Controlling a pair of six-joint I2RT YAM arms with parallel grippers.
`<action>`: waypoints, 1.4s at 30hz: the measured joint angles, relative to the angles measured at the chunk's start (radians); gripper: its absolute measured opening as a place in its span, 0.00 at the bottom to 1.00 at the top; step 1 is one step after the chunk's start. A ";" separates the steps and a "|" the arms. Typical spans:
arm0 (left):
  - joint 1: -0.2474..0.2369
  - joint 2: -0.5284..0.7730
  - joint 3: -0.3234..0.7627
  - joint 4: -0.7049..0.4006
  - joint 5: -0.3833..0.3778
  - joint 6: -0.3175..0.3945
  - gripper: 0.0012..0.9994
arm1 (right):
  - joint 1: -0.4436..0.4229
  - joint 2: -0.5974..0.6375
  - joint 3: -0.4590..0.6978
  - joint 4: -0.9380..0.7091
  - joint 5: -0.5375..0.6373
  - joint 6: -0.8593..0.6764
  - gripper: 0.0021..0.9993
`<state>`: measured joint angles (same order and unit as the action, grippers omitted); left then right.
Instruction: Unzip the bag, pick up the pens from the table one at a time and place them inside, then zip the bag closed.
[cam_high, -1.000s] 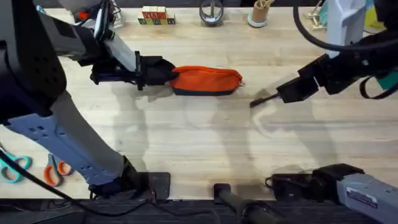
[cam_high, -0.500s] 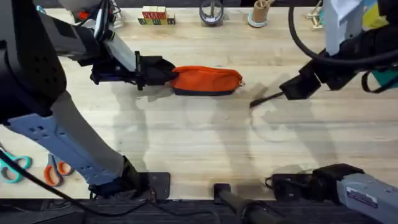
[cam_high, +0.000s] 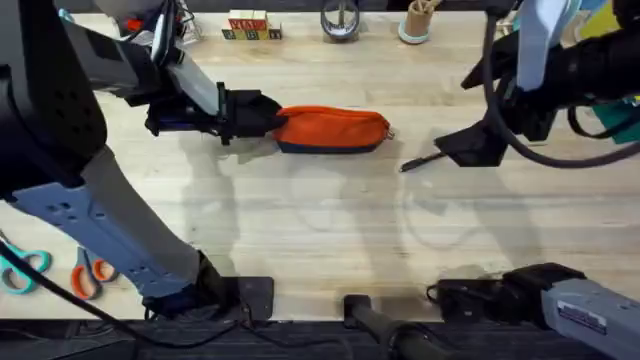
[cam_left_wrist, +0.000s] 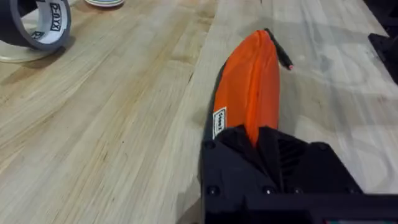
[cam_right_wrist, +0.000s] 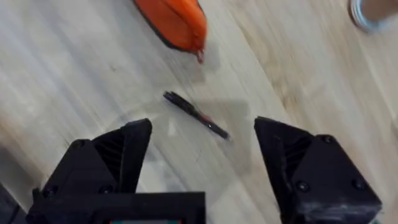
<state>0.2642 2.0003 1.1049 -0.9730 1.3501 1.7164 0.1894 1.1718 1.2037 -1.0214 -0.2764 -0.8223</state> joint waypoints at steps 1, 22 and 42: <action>0.000 0.000 0.000 0.000 0.000 0.000 0.04 | -0.002 0.000 0.000 0.000 -0.020 -0.013 1.00; 0.000 0.000 0.000 0.000 0.000 0.000 0.04 | -0.260 0.230 0.005 -0.002 -0.538 -0.245 1.00; 0.000 0.000 0.000 0.000 0.000 0.000 0.04 | -0.260 0.462 0.005 0.002 -0.611 -0.463 1.00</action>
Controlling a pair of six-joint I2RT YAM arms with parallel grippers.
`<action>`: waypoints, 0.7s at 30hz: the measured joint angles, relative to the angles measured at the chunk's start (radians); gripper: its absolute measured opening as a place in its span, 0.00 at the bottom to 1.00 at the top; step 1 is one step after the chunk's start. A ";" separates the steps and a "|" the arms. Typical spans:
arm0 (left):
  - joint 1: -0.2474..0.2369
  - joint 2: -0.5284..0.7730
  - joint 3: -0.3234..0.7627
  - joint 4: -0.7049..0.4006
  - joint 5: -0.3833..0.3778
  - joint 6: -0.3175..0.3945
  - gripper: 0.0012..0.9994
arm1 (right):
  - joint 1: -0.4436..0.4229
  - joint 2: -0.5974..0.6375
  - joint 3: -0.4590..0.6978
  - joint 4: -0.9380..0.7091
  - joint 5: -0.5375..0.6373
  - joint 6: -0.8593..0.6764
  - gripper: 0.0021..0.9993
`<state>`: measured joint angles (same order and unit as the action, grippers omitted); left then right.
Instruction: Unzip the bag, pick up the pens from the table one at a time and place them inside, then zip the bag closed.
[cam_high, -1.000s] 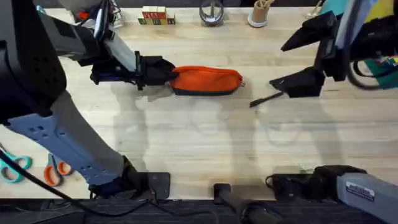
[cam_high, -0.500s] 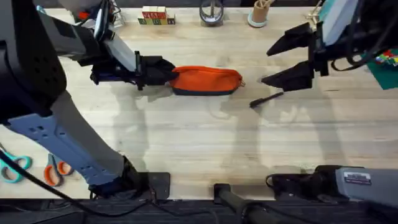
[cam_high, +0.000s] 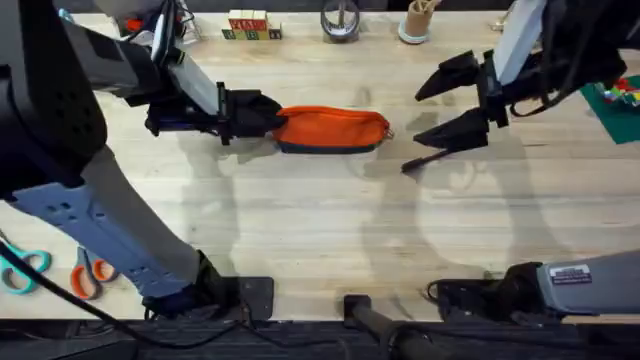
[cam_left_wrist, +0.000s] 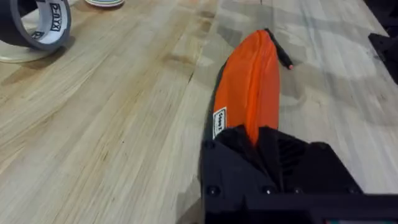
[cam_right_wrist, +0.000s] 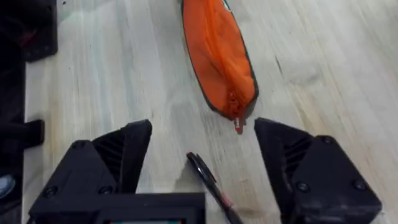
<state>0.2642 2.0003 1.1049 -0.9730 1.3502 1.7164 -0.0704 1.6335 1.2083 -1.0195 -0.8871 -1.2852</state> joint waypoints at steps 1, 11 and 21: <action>0.000 0.000 0.000 0.000 0.000 0.000 0.04 | 0.000 0.006 0.000 0.000 0.000 -0.002 1.00; 0.000 0.000 0.000 0.000 0.000 0.000 0.04 | 0.000 0.012 0.001 0.002 0.000 -0.007 1.00; 0.000 0.000 0.000 0.000 0.000 0.000 0.04 | 0.000 0.011 0.001 0.088 0.000 -0.010 1.00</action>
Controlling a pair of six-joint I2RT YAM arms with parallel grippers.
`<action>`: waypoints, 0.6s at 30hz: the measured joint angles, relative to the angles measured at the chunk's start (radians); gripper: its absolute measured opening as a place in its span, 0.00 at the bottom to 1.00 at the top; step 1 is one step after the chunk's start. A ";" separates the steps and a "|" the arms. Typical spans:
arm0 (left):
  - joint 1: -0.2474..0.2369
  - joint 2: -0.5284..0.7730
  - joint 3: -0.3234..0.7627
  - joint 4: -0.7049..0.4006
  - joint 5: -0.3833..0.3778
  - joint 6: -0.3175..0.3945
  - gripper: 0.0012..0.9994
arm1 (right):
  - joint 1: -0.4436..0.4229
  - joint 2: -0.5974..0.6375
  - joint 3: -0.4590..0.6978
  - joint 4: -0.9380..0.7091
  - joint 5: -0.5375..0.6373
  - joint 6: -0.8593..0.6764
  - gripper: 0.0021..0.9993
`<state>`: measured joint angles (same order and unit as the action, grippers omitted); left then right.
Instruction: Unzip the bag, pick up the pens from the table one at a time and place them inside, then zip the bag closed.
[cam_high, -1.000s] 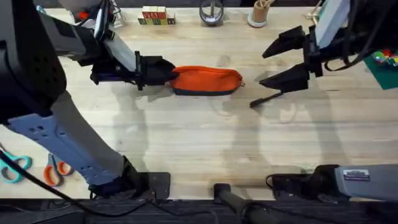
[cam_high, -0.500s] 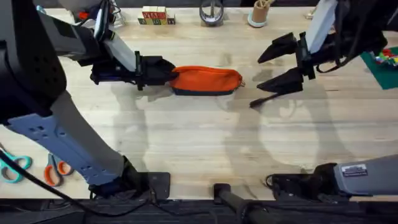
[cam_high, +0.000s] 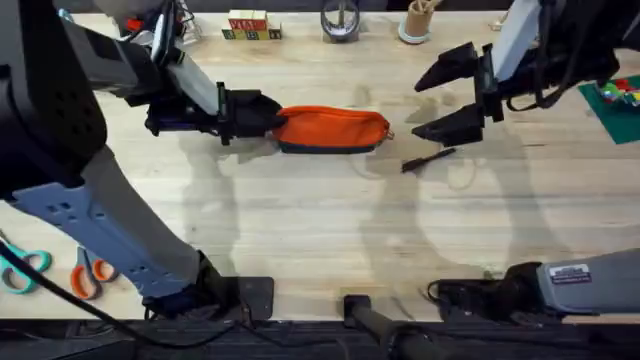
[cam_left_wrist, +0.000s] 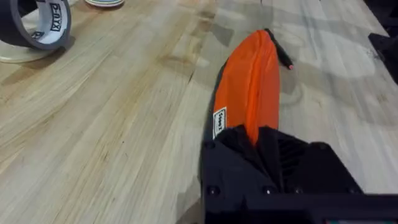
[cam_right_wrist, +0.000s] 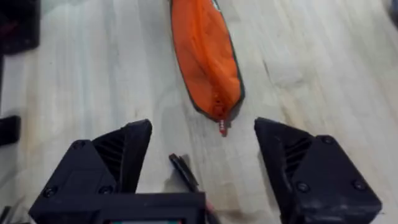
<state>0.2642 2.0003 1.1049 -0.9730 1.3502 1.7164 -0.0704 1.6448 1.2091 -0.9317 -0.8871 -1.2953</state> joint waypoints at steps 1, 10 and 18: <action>0.000 0.000 0.000 0.000 0.000 0.000 0.04 | 0.000 0.000 0.000 0.001 0.000 -0.001 1.00; 0.000 0.000 0.000 0.000 0.000 0.000 0.04 | 0.000 0.000 0.000 0.005 0.000 -0.004 1.00; 0.000 0.000 0.000 0.000 0.000 0.000 0.04 | 0.000 0.000 0.000 -0.012 0.000 -0.007 1.00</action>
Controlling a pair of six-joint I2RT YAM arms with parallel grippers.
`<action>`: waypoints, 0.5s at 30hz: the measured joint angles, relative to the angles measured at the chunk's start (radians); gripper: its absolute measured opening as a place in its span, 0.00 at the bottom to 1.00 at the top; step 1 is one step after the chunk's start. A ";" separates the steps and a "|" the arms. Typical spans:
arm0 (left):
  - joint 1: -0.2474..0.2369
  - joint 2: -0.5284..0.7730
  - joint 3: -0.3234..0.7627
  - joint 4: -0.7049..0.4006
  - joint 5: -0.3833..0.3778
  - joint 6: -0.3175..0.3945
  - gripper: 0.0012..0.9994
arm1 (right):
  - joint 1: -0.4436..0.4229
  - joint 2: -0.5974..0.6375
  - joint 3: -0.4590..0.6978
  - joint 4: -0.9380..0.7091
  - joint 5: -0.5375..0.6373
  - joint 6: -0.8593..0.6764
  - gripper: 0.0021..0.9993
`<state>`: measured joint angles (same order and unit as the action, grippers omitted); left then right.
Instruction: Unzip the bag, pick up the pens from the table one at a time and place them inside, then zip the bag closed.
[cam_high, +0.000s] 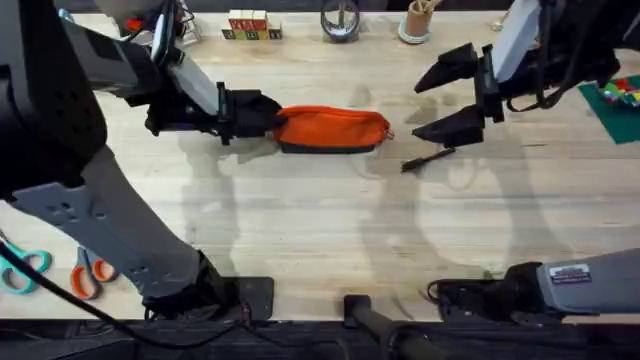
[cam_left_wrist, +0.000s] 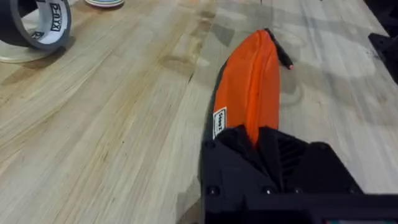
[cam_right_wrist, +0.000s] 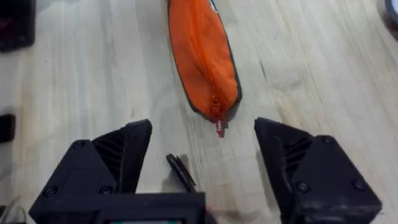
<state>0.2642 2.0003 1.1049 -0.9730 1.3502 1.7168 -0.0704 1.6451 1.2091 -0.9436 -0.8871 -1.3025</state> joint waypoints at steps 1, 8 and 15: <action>0.000 0.000 0.000 0.000 0.000 0.000 0.04 | 0.000 0.000 0.000 0.000 0.000 0.000 1.00; 0.000 0.000 0.000 0.000 0.000 0.000 0.04 | 0.000 0.000 0.000 0.003 0.000 0.000 1.00; 0.000 0.000 0.000 0.000 0.000 0.000 0.04 | 0.000 0.000 0.000 0.038 0.000 0.000 1.00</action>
<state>0.2642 2.0003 1.1049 -0.9730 1.3502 1.7168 -0.0704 1.6451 1.2091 -0.9054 -0.8871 -1.3025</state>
